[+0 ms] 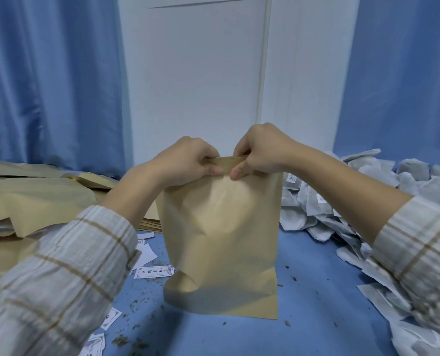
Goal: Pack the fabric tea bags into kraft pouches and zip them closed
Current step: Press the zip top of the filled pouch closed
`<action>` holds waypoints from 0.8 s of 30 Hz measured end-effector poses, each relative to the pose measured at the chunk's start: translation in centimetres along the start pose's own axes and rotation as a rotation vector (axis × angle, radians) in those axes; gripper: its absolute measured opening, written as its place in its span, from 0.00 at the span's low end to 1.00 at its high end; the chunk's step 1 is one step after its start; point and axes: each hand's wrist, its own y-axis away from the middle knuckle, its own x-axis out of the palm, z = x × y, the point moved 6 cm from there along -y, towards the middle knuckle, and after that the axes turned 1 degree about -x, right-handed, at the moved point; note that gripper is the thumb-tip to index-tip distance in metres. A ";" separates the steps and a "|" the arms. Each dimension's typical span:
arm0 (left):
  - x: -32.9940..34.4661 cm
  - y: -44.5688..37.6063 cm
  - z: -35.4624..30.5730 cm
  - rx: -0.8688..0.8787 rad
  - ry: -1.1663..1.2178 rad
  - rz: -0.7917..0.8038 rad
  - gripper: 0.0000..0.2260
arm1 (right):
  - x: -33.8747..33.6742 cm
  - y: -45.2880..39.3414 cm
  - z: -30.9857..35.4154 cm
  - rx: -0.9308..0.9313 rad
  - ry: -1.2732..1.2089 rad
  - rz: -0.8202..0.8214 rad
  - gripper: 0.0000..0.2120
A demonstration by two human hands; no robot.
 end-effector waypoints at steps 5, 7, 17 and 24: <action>0.2 0.6 0.0 -0.065 -0.065 -0.143 0.09 | 0.3 0.2 0.3 -0.038 -0.011 0.018 0.08; 0.3 0.7 -0.2 -0.074 -0.087 -0.181 0.09 | 0.4 0.1 0.5 -0.042 0.027 -0.060 0.08; -0.2 0.8 1.2 -0.119 -0.003 -0.167 0.11 | -0.5 1.7 -4.3 0.129 -0.199 -0.050 0.24; 0.8 -0.7 -1.4 -0.069 0.099 -0.056 0.19 | 0.6 2.2 -5.3 0.124 -0.484 -0.231 0.20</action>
